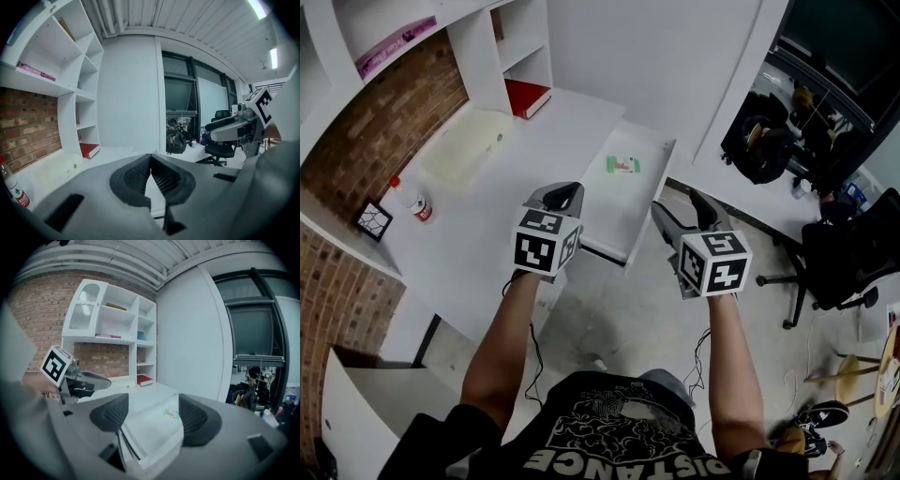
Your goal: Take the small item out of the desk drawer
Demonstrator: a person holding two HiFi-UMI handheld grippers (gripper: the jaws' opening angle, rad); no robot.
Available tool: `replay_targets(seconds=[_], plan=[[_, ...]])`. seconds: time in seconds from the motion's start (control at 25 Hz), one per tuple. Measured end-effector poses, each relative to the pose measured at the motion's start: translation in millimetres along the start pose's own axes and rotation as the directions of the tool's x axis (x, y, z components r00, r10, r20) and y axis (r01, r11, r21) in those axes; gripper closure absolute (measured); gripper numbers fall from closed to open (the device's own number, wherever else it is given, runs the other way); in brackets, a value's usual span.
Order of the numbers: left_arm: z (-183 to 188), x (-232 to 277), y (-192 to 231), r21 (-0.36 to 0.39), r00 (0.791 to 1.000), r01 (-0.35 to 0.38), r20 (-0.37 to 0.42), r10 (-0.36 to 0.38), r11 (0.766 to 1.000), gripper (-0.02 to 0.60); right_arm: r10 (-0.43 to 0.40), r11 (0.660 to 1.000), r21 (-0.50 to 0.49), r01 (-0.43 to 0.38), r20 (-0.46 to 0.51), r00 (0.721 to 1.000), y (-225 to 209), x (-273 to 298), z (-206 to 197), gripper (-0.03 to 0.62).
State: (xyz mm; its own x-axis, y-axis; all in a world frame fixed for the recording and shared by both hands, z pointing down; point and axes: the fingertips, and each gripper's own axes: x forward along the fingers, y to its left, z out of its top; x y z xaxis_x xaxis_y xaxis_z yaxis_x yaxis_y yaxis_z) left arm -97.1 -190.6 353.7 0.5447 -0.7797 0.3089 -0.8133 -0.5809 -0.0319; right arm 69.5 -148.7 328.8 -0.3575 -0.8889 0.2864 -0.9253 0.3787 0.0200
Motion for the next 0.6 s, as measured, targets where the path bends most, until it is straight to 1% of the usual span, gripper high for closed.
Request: replay_targets(seconds=[0.32,0.6], plan=[[-4.0,9.0,9.5,0.009,1.000,-0.009,-0.008,0.009,1.000,0.577,0.039,0.999,0.007,-0.039,-0.010,0.999,3.6,21.4,-5.2,0.231],[-4.8,20.3,16.1,0.017,1.000,-0.027,0.002,0.027,0.999,0.577,0.067,0.998,0.006,-0.067,-0.006,0.998,-2.2,39.5,-9.4,0.224]])
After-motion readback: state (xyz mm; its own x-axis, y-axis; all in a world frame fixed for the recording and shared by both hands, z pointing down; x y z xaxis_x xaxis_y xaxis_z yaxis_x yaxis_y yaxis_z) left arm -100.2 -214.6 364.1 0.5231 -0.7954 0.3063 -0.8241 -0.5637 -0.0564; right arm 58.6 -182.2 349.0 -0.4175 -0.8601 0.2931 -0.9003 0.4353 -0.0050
